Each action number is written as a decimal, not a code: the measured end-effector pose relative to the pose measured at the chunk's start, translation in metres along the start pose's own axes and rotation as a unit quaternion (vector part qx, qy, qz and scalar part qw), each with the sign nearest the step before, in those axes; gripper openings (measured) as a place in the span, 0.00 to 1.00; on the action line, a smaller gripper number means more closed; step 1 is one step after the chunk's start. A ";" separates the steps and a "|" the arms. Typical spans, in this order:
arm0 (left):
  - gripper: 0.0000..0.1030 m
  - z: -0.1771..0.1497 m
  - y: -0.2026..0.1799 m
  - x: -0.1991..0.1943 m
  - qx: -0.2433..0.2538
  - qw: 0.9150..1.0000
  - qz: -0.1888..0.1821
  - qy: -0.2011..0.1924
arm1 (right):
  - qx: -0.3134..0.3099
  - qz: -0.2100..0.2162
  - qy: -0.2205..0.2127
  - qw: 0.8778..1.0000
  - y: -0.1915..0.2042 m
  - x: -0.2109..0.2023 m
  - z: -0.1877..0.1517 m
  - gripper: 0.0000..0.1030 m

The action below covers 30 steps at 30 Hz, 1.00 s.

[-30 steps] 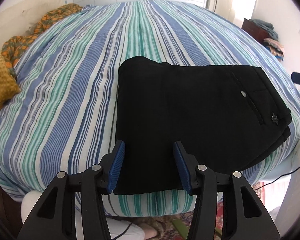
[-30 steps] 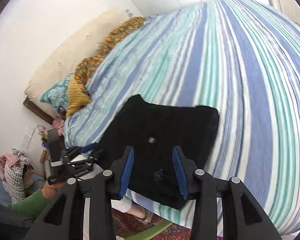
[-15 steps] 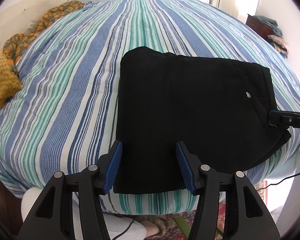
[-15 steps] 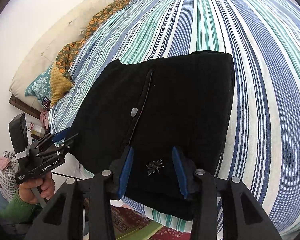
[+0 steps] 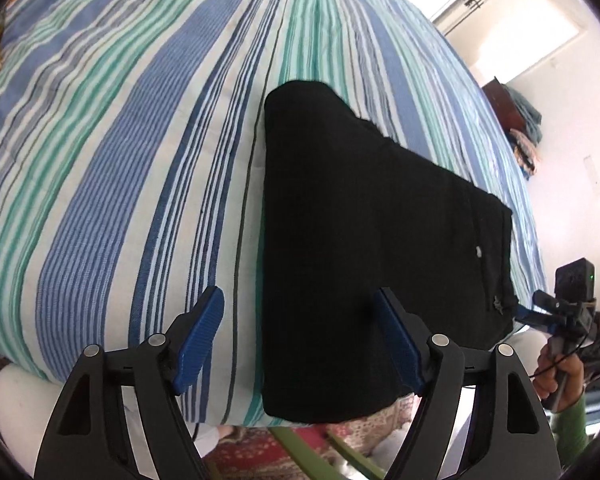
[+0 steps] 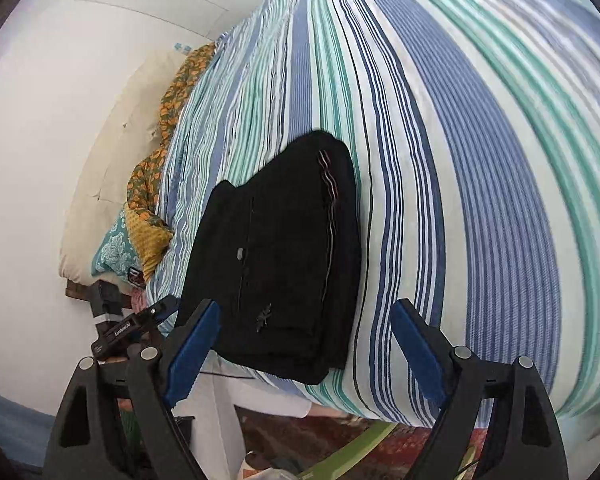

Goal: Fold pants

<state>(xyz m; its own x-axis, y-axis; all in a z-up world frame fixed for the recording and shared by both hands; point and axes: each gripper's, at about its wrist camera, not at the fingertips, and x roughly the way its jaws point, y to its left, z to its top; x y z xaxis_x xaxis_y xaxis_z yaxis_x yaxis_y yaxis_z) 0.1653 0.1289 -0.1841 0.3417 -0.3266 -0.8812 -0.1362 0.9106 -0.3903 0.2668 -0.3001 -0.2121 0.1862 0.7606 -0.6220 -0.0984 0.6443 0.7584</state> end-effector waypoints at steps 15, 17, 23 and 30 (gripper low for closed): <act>0.25 0.024 -0.042 0.001 0.025 0.999 -0.029 0.029 | -0.027 0.008 0.124 0.992 0.020 0.086 0.017 0.46; 0.25 0.036 -0.052 -0.020 0.035 0.998 -0.047 -0.004 | -0.038 0.056 0.099 0.993 0.034 0.069 0.025 0.38; 0.26 0.091 -0.080 -0.061 0.061 0.989 -0.074 -0.116 | -0.106 0.081 0.014 0.991 0.090 0.020 0.068 0.36; 0.70 0.074 -0.065 -0.040 0.090 0.960 0.162 -0.209 | -0.157 -0.114 -0.054 0.980 0.089 -0.002 0.101 0.86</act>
<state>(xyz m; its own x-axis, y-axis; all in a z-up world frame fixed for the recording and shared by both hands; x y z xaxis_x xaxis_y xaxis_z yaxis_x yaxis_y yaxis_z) 0.2291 0.1015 -0.1033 0.6568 0.0778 -0.7500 -0.1488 0.9885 -0.0277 0.3561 -0.2527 -0.1234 0.3383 0.5927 -0.7309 -0.3351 0.8017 0.4950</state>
